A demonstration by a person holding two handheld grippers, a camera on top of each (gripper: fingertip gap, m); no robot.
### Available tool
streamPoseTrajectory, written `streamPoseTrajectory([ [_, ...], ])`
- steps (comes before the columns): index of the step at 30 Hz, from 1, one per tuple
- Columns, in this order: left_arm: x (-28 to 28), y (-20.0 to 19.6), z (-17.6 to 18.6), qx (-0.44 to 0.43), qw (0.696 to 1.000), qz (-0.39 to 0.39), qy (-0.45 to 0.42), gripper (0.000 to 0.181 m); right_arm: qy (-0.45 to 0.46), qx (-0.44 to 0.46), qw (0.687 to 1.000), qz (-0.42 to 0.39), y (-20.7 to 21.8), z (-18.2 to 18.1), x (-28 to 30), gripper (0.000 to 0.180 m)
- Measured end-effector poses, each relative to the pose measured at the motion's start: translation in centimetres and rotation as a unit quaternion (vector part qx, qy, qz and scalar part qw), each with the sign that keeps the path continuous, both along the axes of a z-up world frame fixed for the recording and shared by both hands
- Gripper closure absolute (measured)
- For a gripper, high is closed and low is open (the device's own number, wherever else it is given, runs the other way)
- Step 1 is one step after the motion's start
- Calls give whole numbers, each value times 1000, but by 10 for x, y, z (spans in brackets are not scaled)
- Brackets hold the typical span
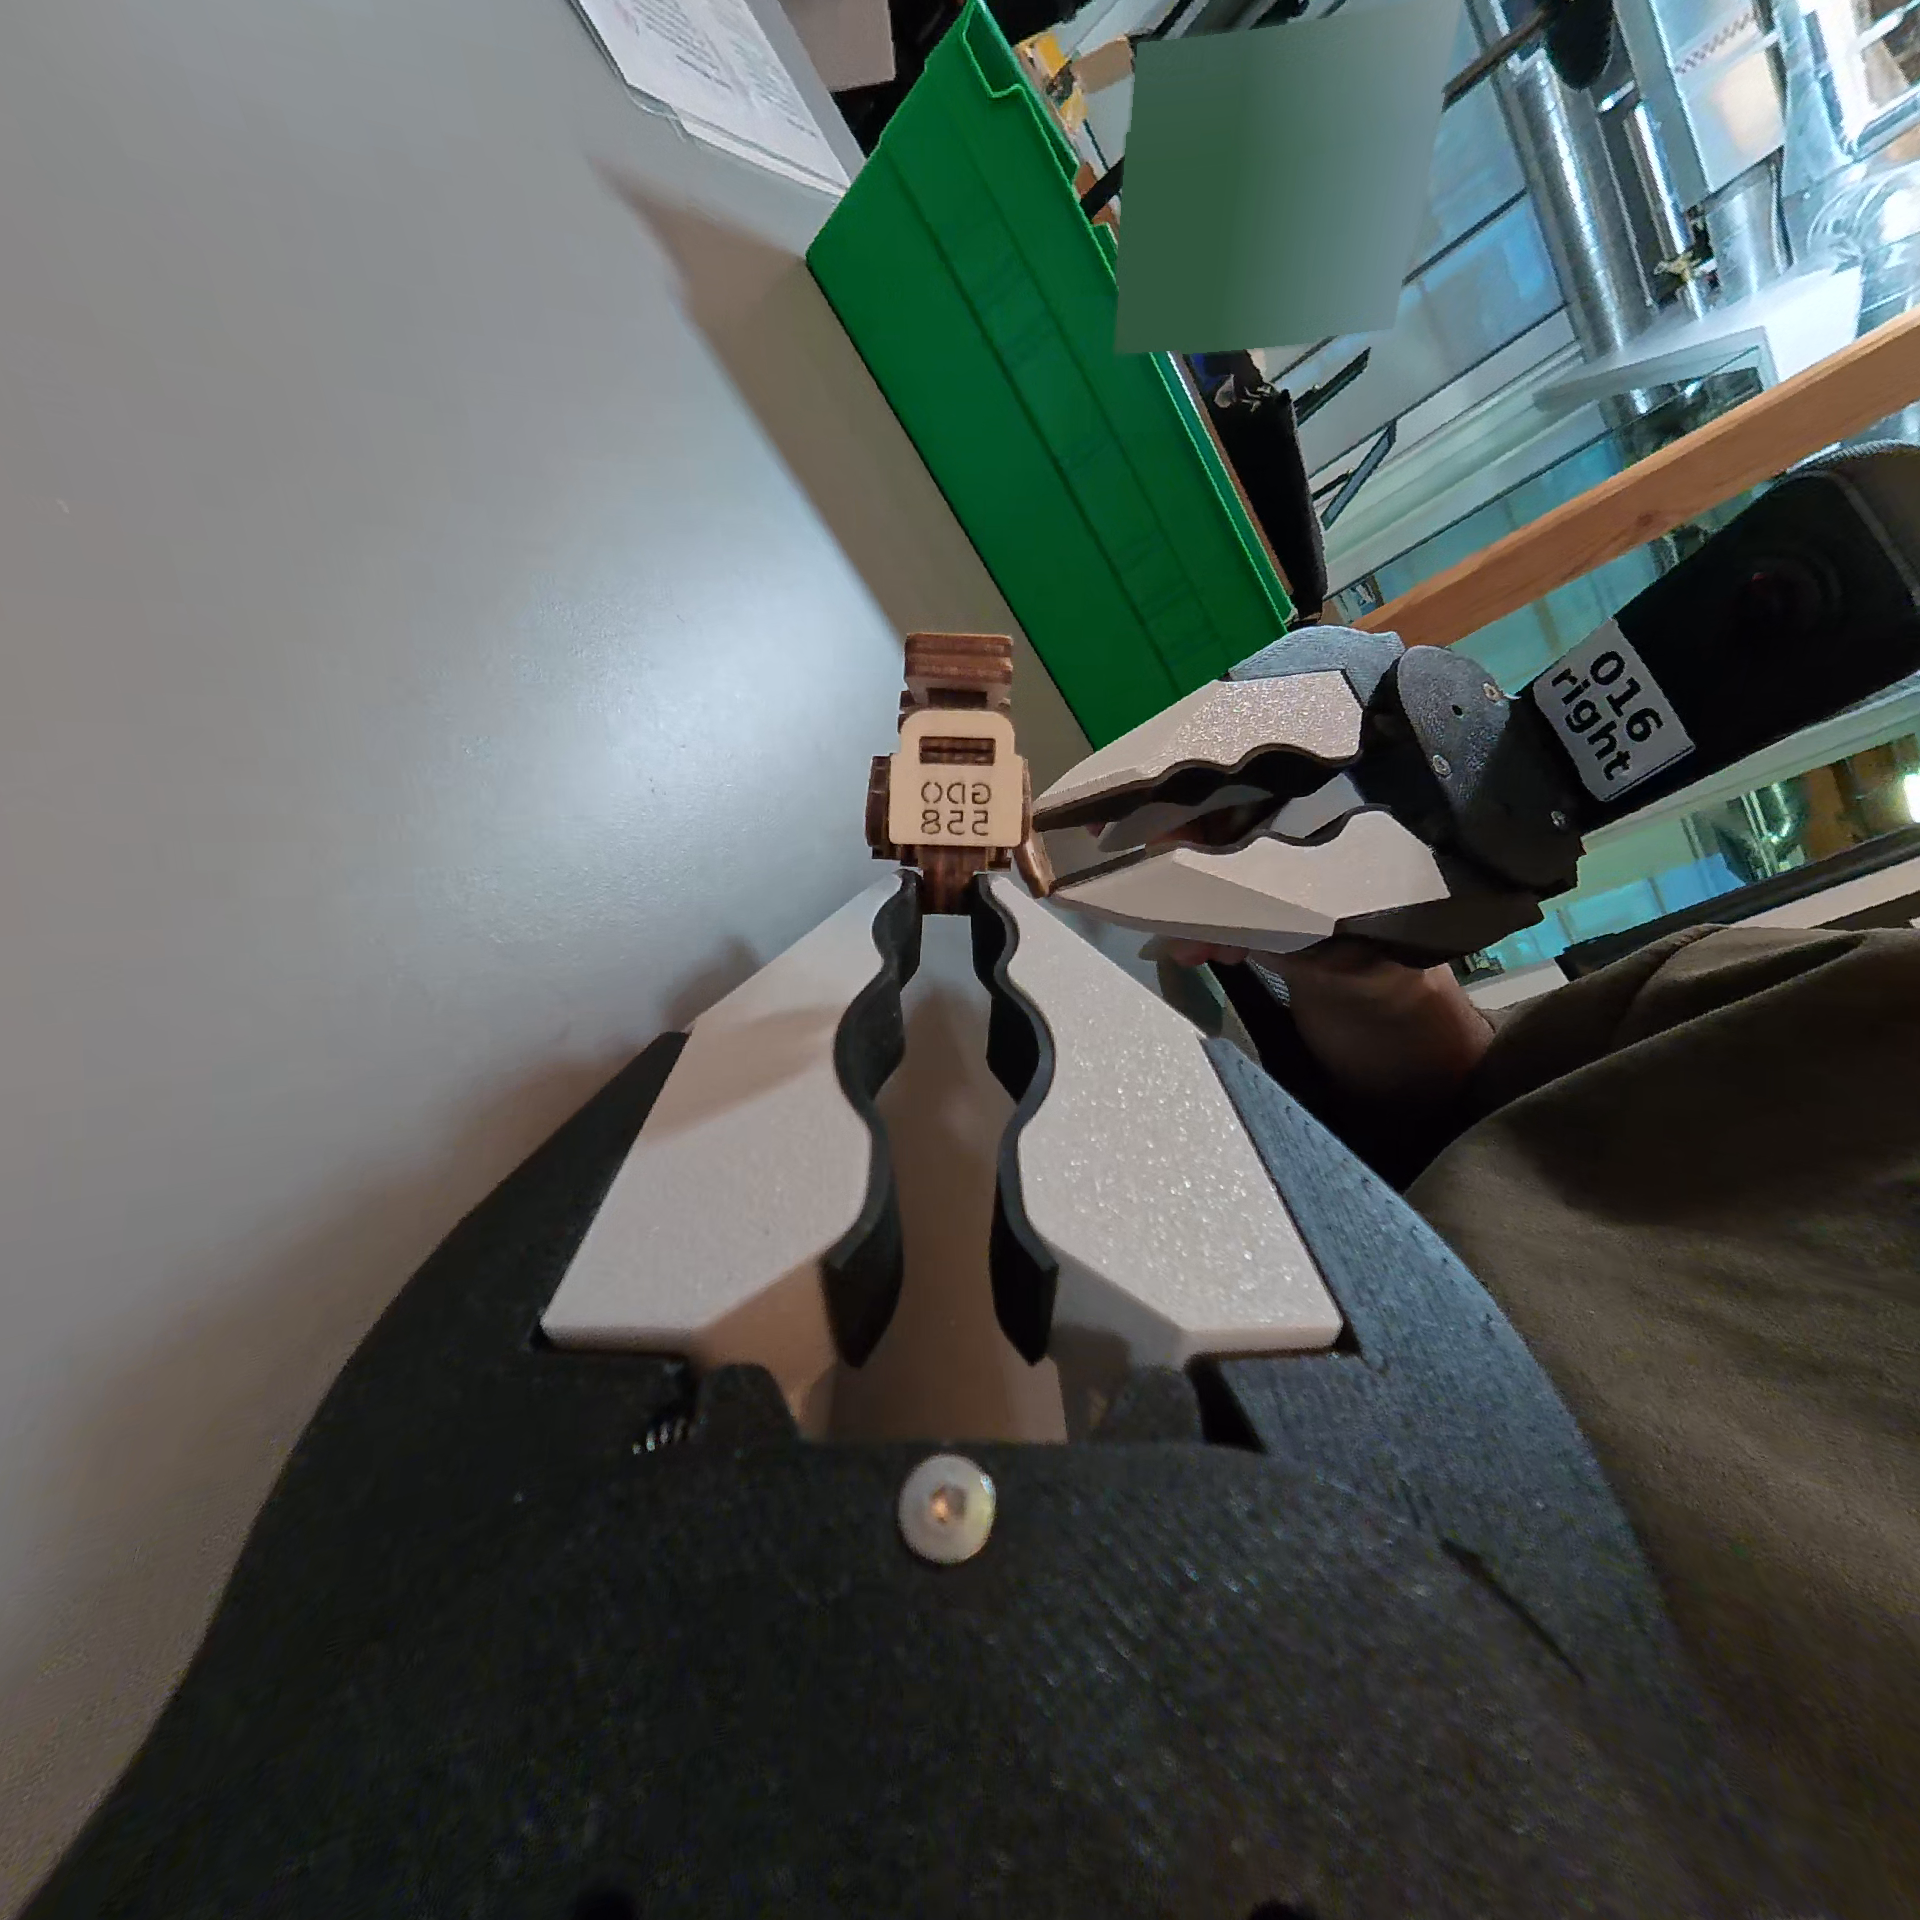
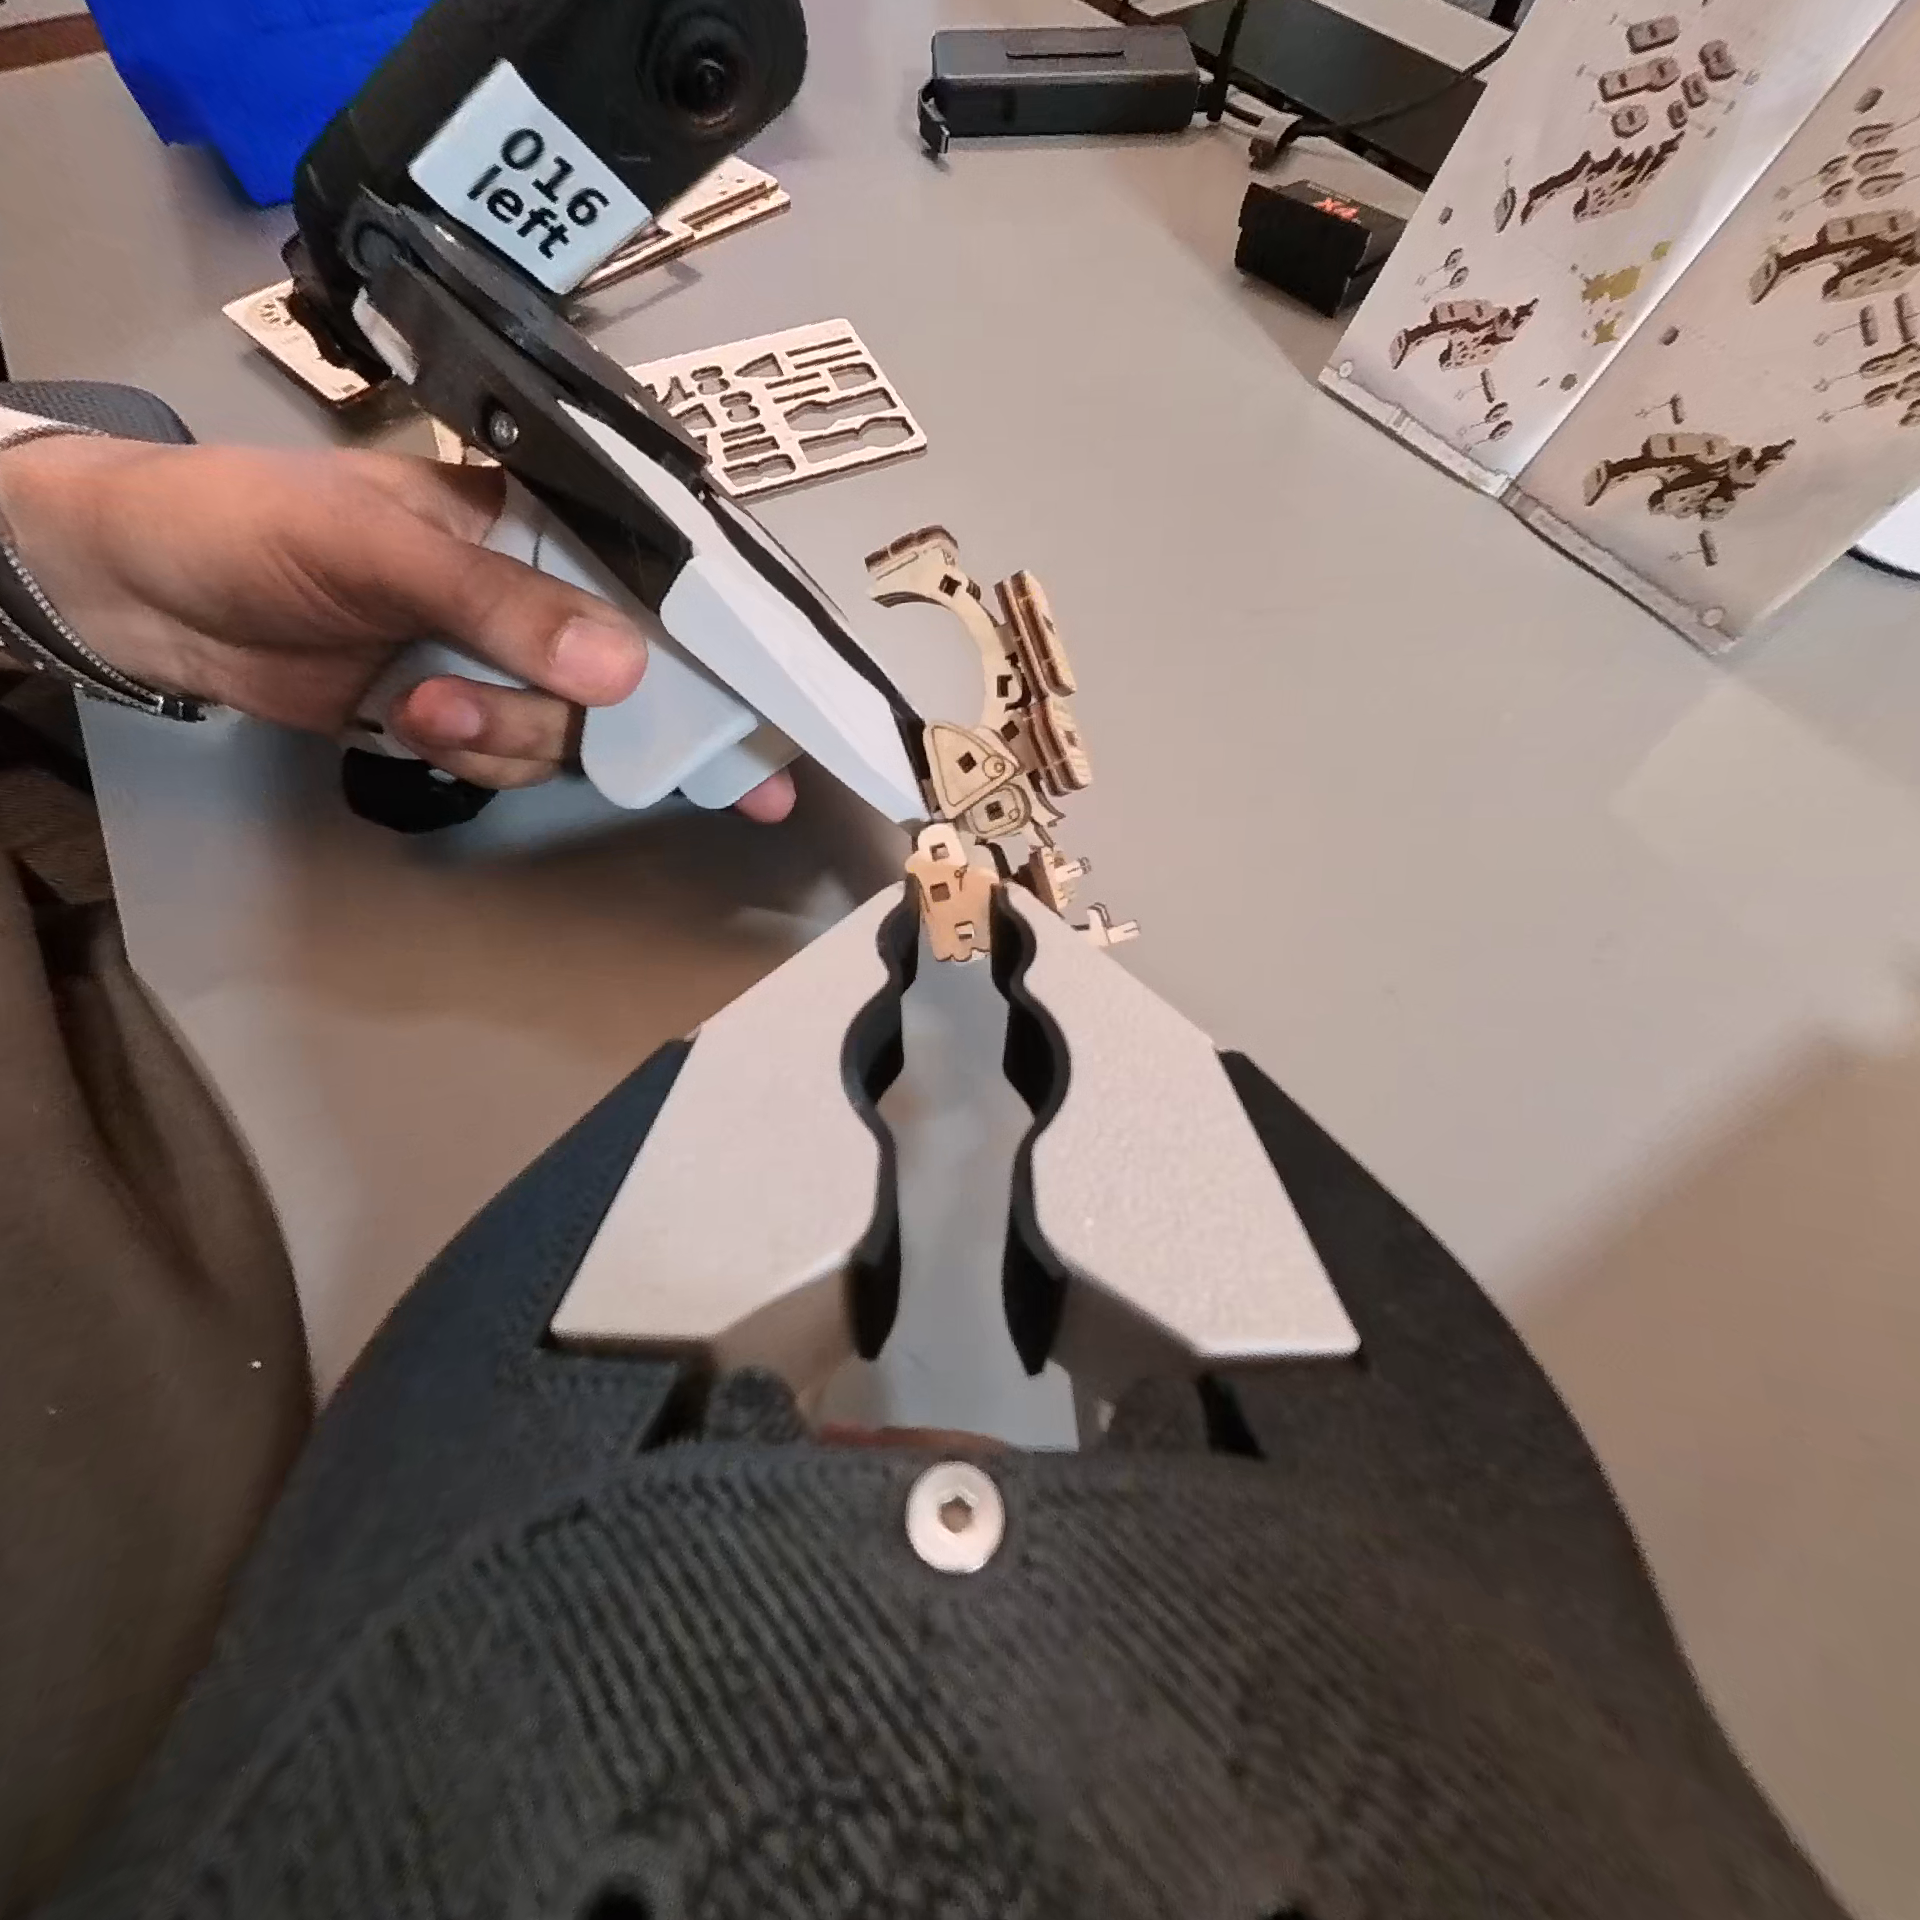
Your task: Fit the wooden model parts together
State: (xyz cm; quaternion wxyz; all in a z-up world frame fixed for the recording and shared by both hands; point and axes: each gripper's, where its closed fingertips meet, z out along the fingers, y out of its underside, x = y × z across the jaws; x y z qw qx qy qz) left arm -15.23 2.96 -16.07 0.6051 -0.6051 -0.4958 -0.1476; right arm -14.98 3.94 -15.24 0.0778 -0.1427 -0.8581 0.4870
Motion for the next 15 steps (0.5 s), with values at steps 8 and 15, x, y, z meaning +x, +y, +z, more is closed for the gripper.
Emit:
streamPoseTrajectory([
  [8,0,2,0,-20,1000,4,20,173,-32,-9,999,-8,0,-1,0,168],
  [15,0,3,1,-54,997,9,53,173,-70,-31,997,-16,1,1,-1,168],
])
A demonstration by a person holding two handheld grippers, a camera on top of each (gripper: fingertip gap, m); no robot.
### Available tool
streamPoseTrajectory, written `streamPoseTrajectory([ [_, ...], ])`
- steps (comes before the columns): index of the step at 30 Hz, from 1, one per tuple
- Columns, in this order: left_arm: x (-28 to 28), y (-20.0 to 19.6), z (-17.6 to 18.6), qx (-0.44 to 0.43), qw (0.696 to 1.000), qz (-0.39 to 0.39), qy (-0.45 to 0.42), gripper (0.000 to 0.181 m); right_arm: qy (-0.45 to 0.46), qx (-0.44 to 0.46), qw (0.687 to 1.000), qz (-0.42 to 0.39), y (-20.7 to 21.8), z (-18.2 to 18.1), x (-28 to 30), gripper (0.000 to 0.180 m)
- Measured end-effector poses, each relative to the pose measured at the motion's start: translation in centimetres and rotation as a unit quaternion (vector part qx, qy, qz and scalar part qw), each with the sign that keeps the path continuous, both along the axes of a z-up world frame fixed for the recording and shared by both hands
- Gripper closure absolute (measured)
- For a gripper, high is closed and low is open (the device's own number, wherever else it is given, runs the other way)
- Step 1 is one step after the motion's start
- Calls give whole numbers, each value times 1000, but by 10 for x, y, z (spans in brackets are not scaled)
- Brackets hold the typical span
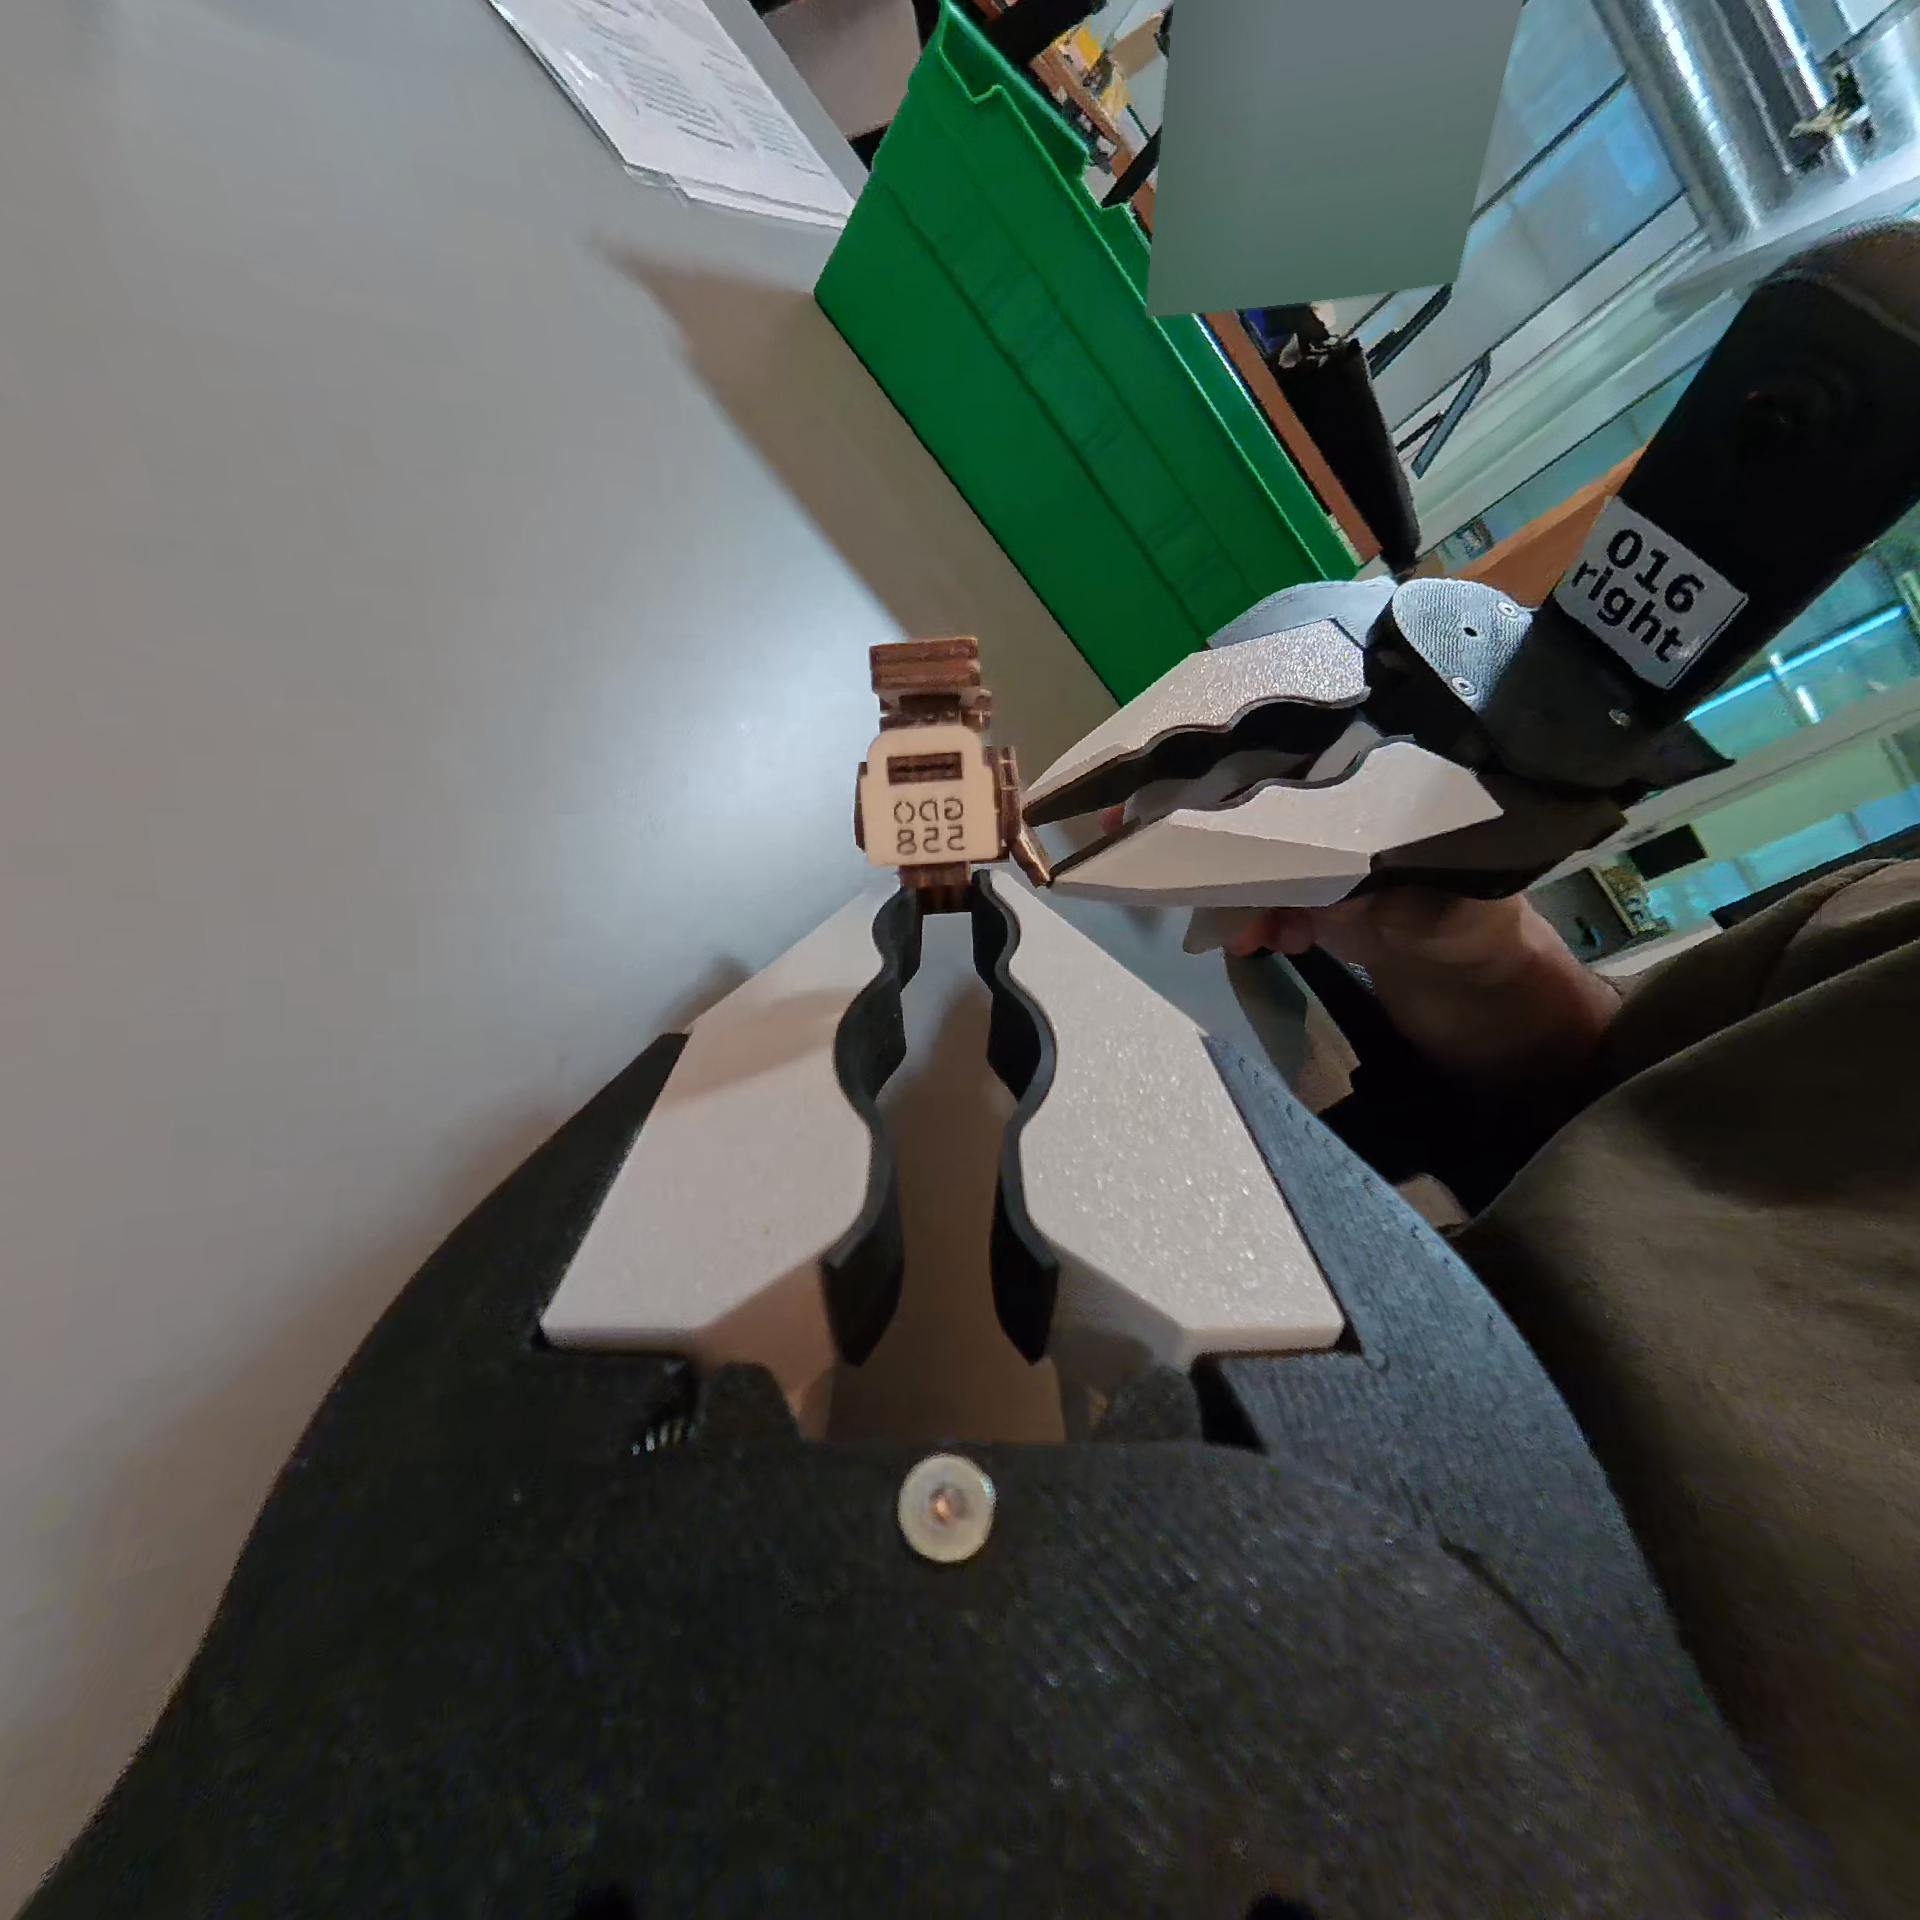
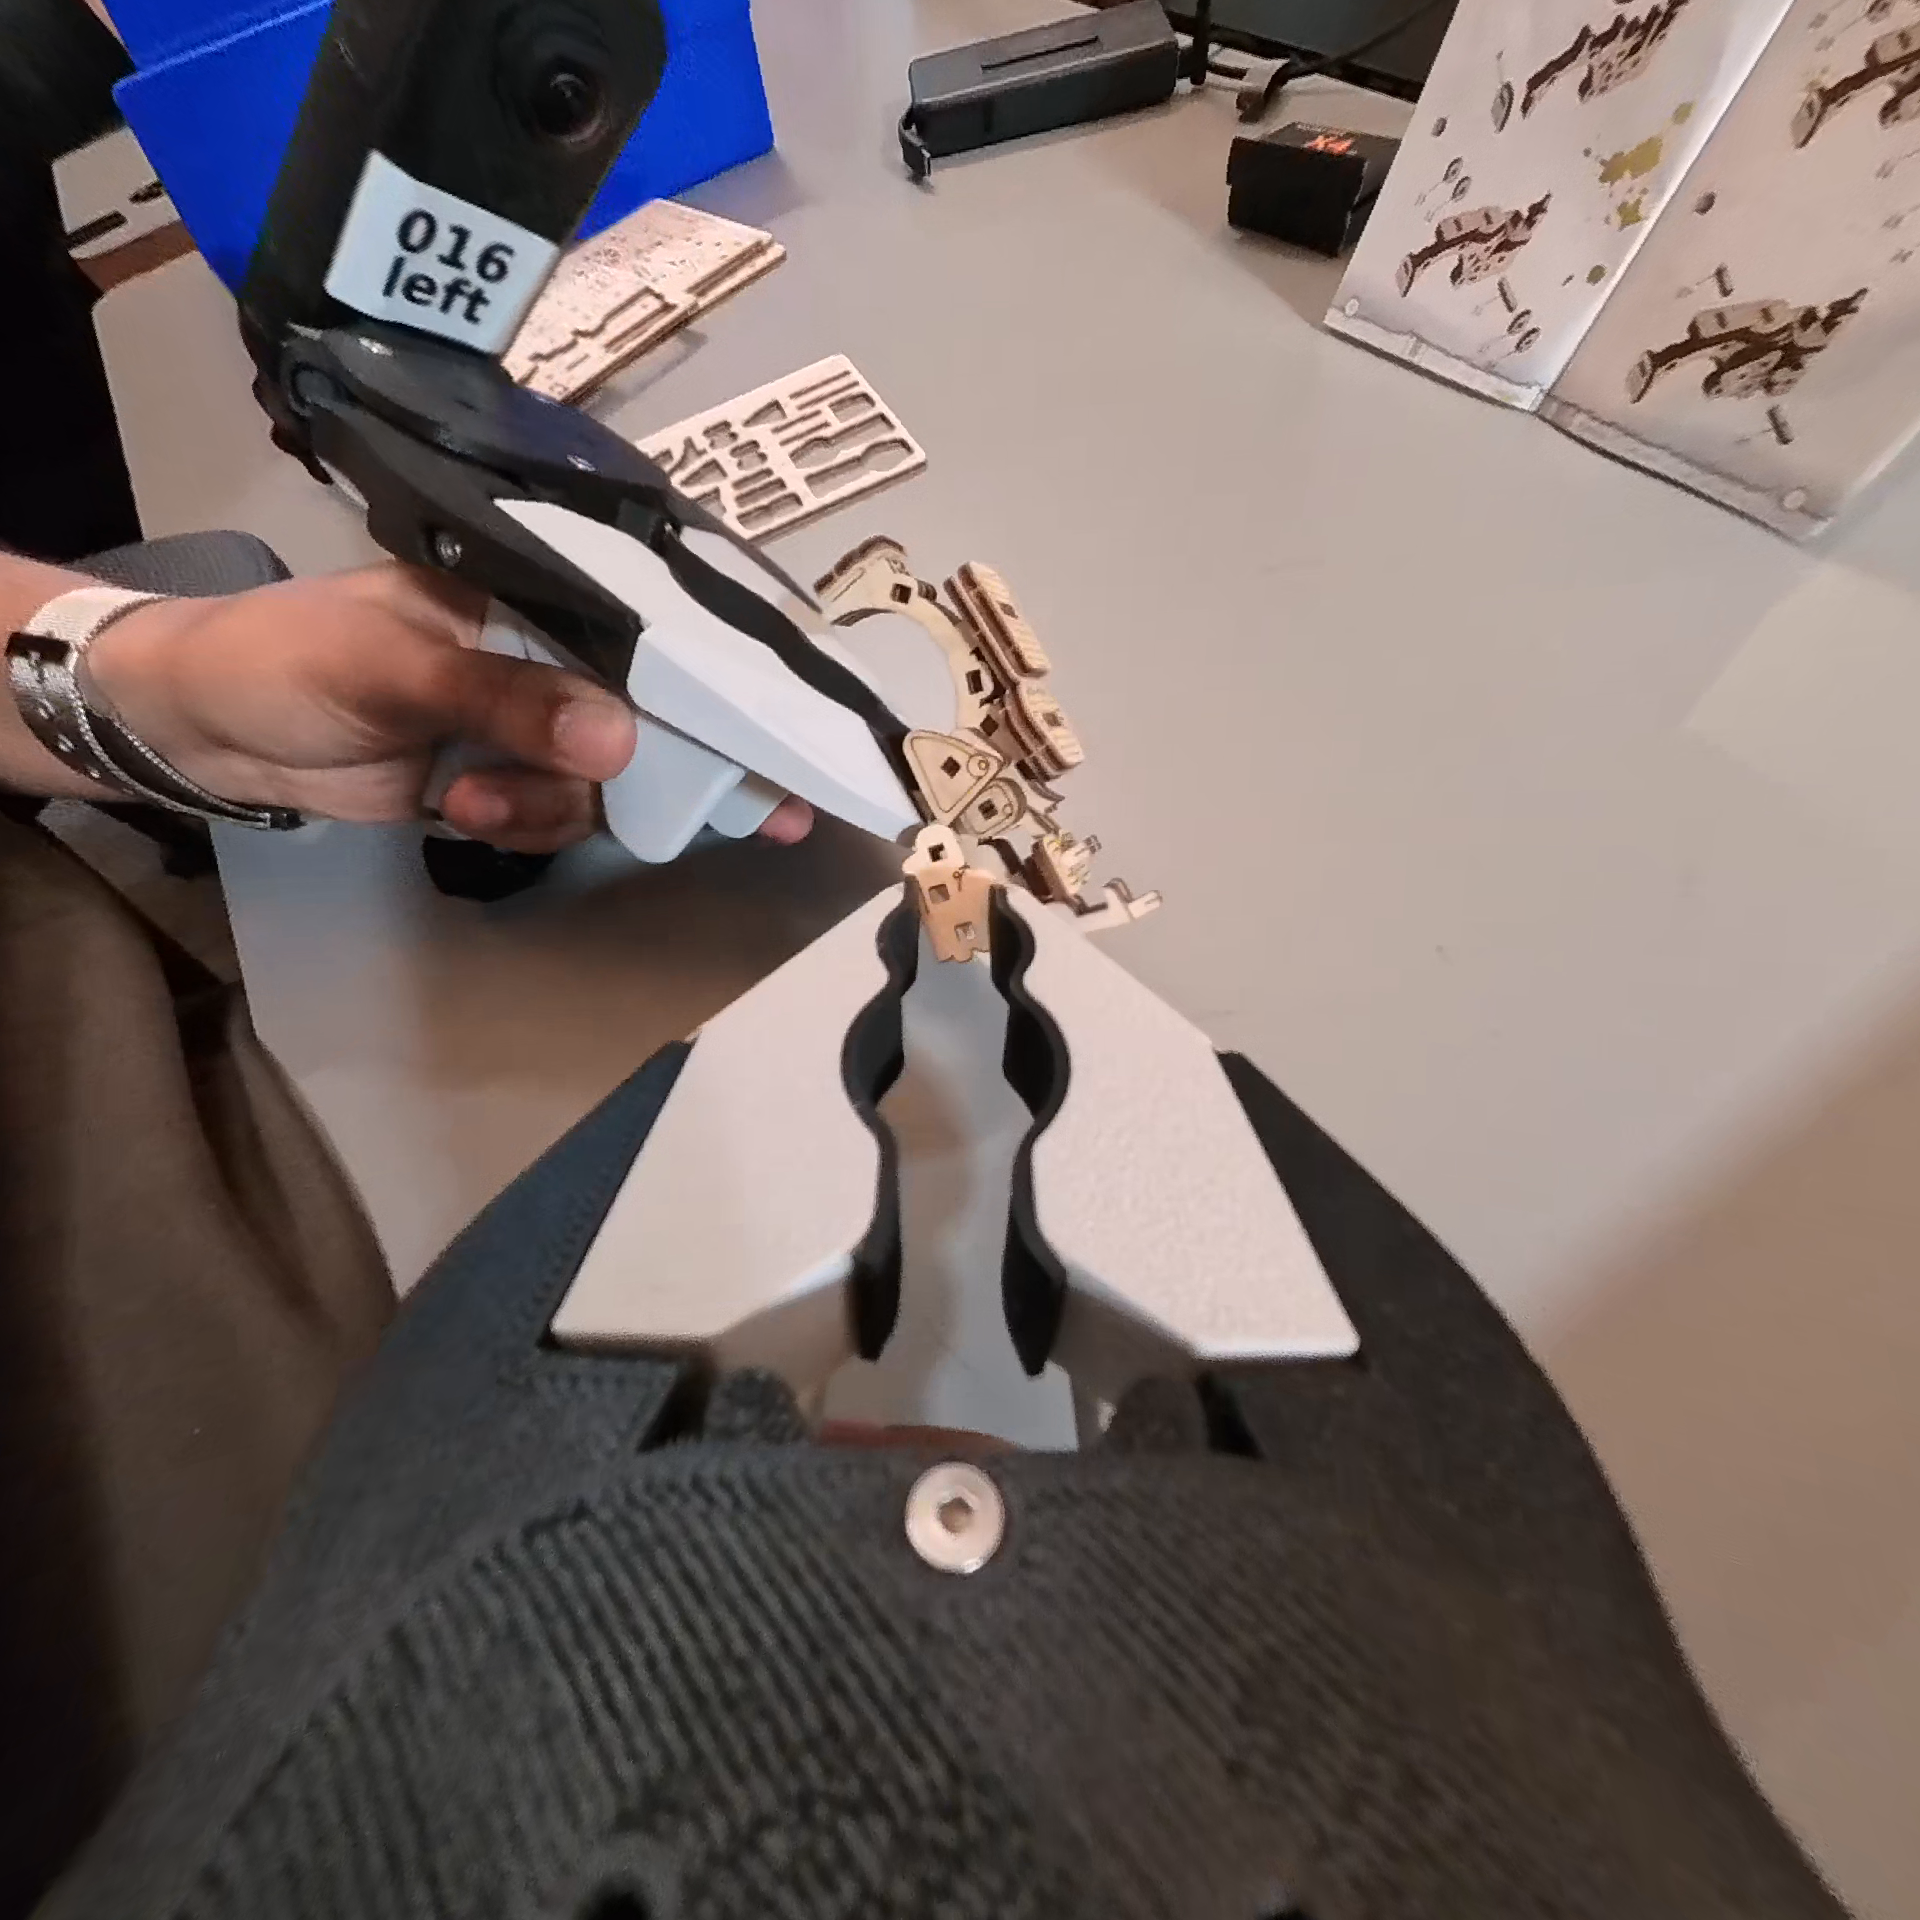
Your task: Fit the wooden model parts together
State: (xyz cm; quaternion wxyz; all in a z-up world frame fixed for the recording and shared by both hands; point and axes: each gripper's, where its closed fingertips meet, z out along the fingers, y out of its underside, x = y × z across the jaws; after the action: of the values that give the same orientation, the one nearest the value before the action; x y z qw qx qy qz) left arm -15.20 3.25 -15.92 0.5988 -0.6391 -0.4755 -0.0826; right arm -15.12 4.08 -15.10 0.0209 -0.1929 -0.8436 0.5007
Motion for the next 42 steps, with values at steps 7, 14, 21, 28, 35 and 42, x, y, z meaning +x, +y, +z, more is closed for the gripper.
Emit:
streamPoseTrajectory([
  [7,-1,-1,-4,0,1000,2,-18,173,34,15,999,-7,0,1,-2,168],
  [14,-3,-2,1,77,995,10,-65,174,82,32,996,0,-3,2,-1,168],
  [21,-12,-16,7,123,989,37,-79,174,88,44,995,13,0,-3,0,168],
  [28,-26,-43,6,115,988,76,-71,174,41,128,990,37,11,-47,3,168],
  [35,-29,-47,5,121,987,78,-78,174,39,121,992,29,9,-50,1,167],
  [42,-28,-46,4,128,986,70,-86,174,37,108,993,22,8,-47,0,162],
])
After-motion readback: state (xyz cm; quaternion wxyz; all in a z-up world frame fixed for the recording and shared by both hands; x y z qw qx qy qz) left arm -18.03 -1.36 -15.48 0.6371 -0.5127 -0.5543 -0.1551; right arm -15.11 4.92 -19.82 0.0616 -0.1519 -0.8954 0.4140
